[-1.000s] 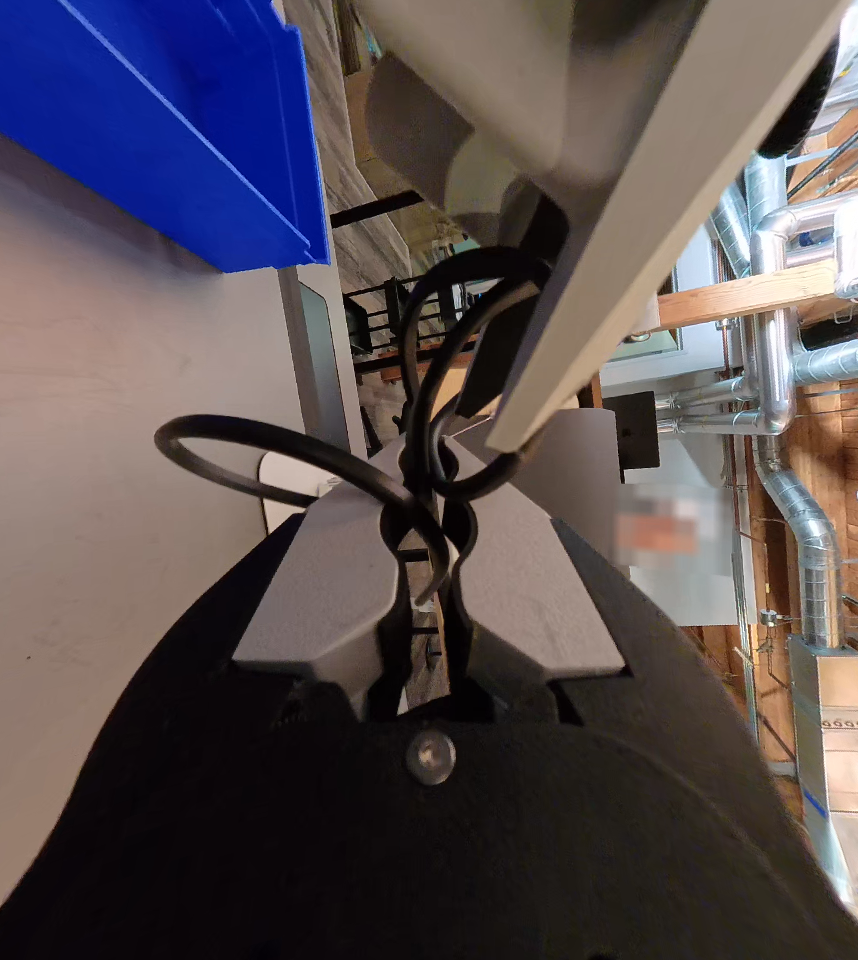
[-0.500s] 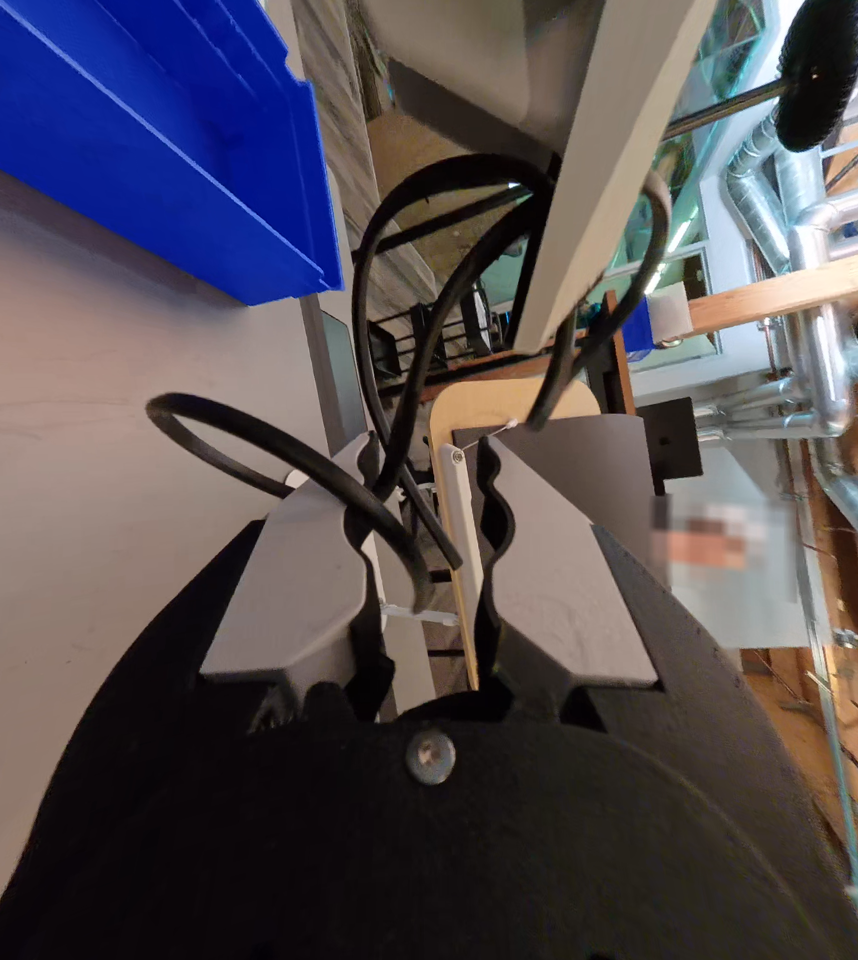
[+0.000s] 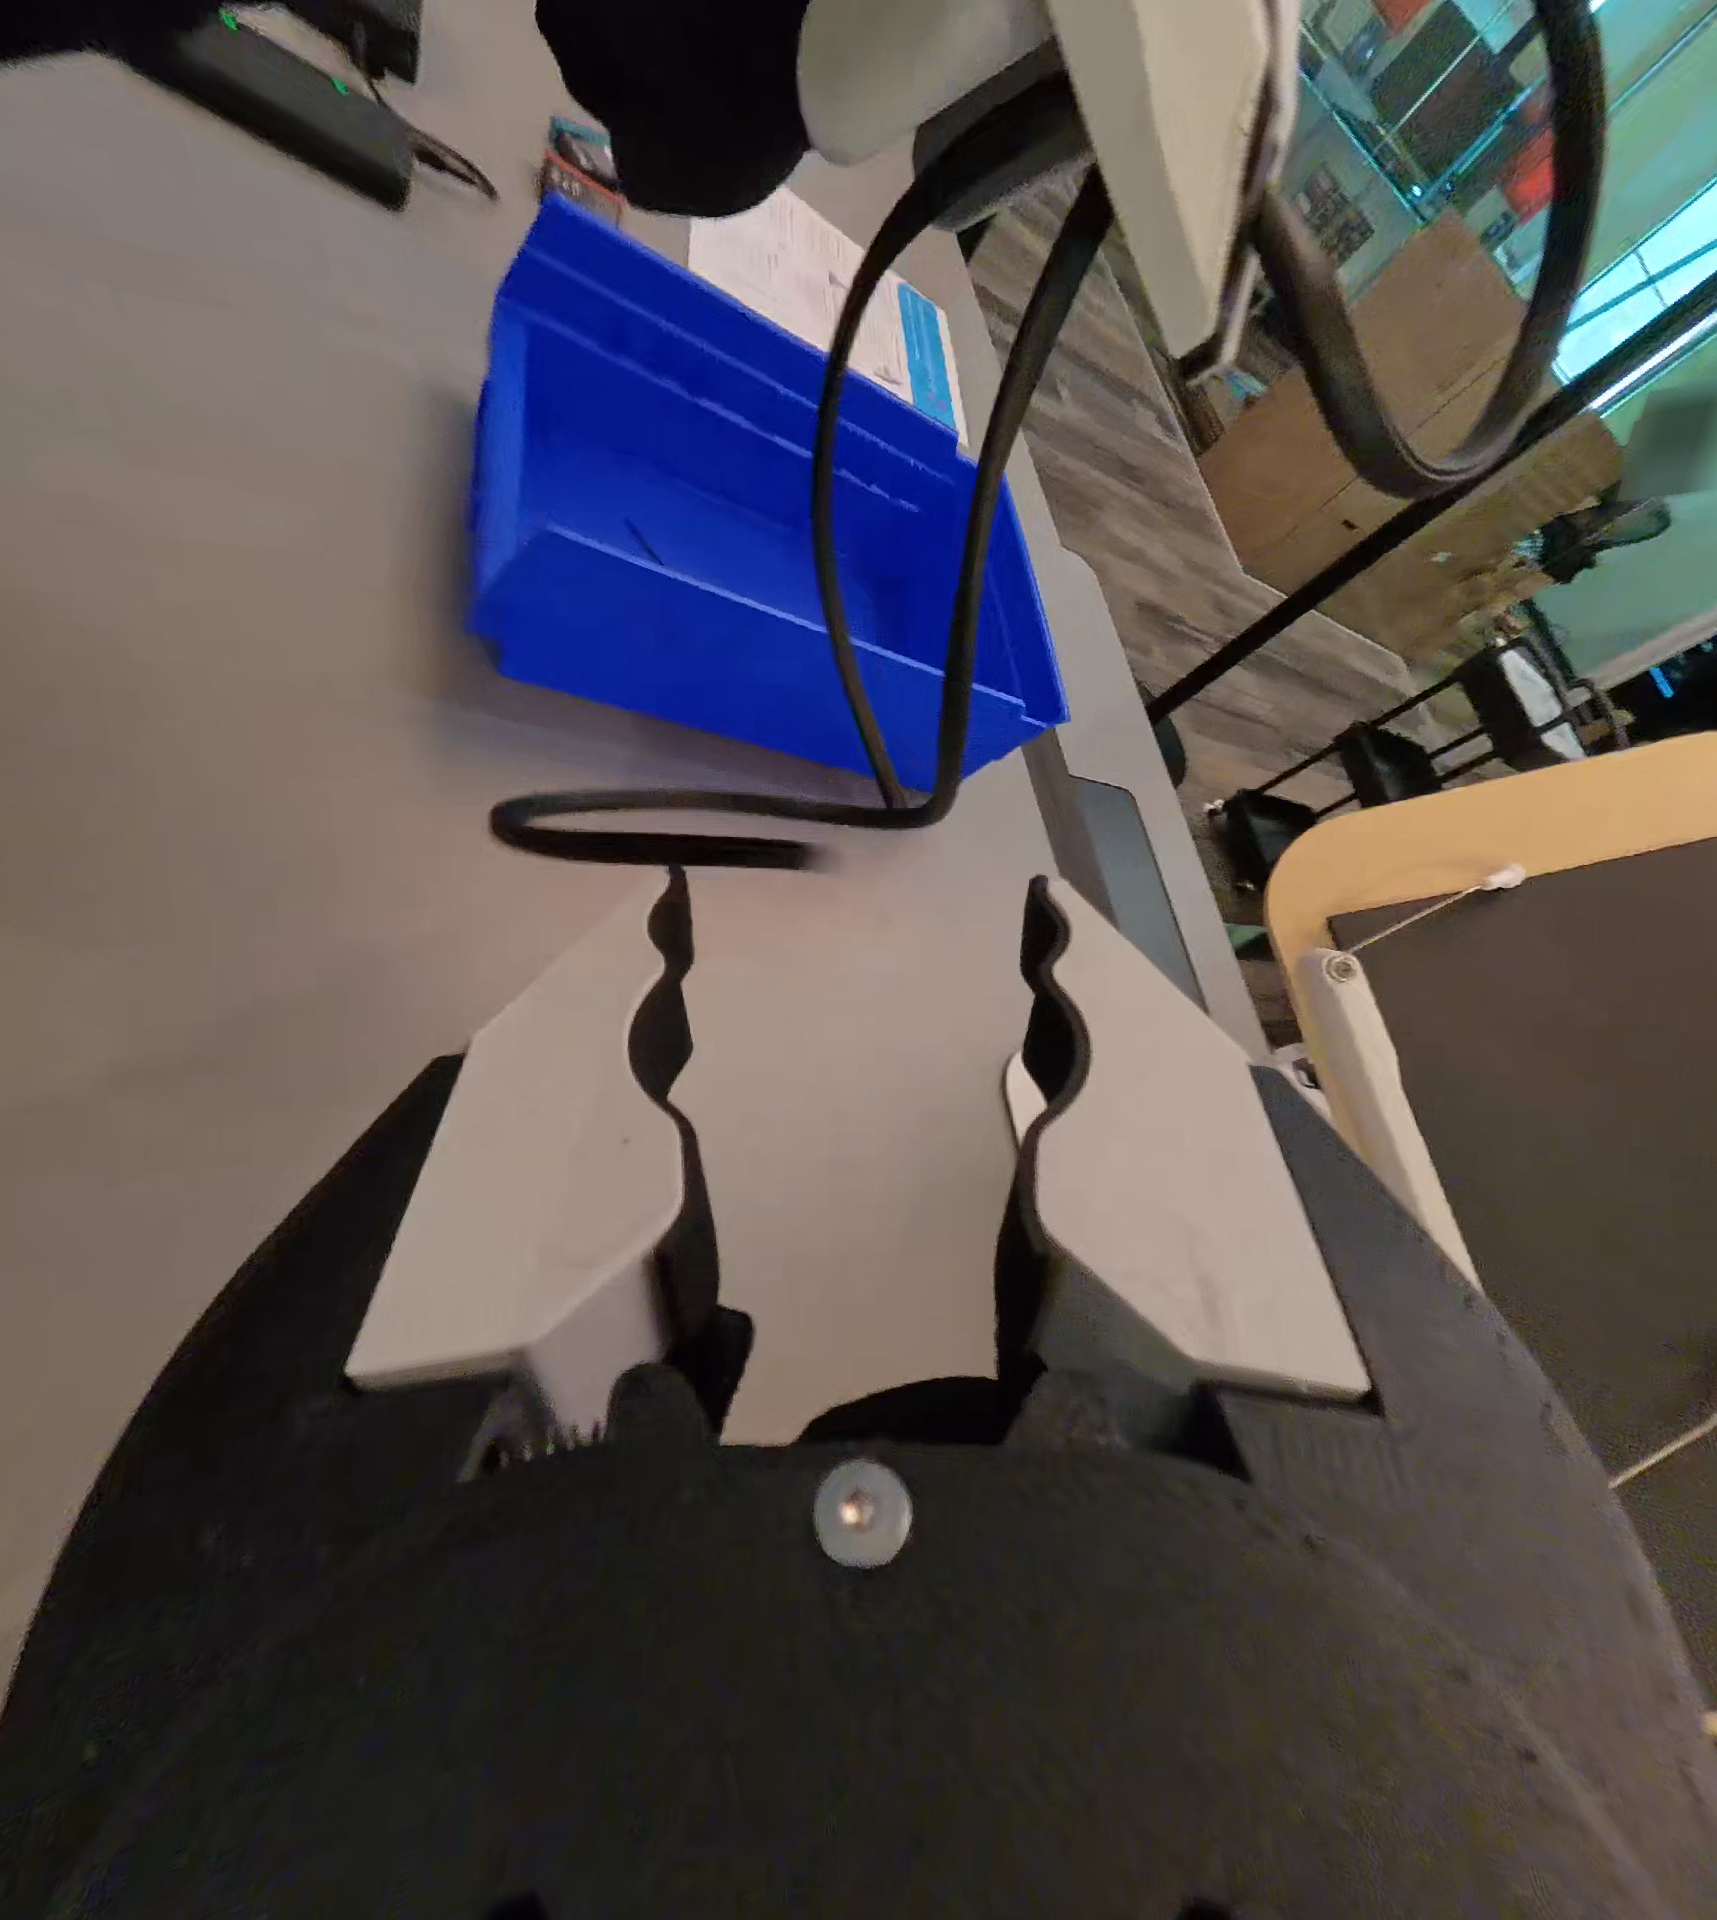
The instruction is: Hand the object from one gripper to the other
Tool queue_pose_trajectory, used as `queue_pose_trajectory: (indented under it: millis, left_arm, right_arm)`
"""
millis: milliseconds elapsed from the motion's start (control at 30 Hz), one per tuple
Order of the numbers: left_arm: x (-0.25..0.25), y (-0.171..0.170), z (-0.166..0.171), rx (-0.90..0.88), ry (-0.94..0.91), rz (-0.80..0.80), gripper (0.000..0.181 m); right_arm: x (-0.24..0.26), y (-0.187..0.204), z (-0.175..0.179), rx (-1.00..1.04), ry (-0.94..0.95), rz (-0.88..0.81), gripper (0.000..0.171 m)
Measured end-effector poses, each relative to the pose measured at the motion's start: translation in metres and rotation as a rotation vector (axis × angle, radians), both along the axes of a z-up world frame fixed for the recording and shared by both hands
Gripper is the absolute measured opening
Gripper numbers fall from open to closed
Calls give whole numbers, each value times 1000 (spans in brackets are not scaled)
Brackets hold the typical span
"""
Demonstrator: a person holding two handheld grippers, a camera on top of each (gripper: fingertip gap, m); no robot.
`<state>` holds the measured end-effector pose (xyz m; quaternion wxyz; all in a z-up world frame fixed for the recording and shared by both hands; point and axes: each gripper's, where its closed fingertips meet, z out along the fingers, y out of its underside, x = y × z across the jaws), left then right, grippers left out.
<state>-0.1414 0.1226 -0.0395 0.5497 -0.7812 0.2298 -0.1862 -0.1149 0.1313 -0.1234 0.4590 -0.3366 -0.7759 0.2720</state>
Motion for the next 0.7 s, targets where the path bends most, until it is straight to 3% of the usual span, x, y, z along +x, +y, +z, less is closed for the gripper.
queue_pose_trajectory:
  millis: [200, 500, 567, 700]
  left_arm:
    - [13, -5, 6, 16, -36, -62, 2]
    - [64, -13, 6, 36, -104, -245, 2]
    - [71, -15, 8, 48, -127, -276, 2]
    - [72, -15, 9, 48, -150, -285, 2]
  right_arm:
    - [10, 7, 26, -125, 83, -7, 62]
    - [-15, -52, 22, -393, 111, 210, 61]
    - [-18, -57, 21, -412, 124, 229, 55]
    - [-19, -66, 15, -415, 110, 272, 22]
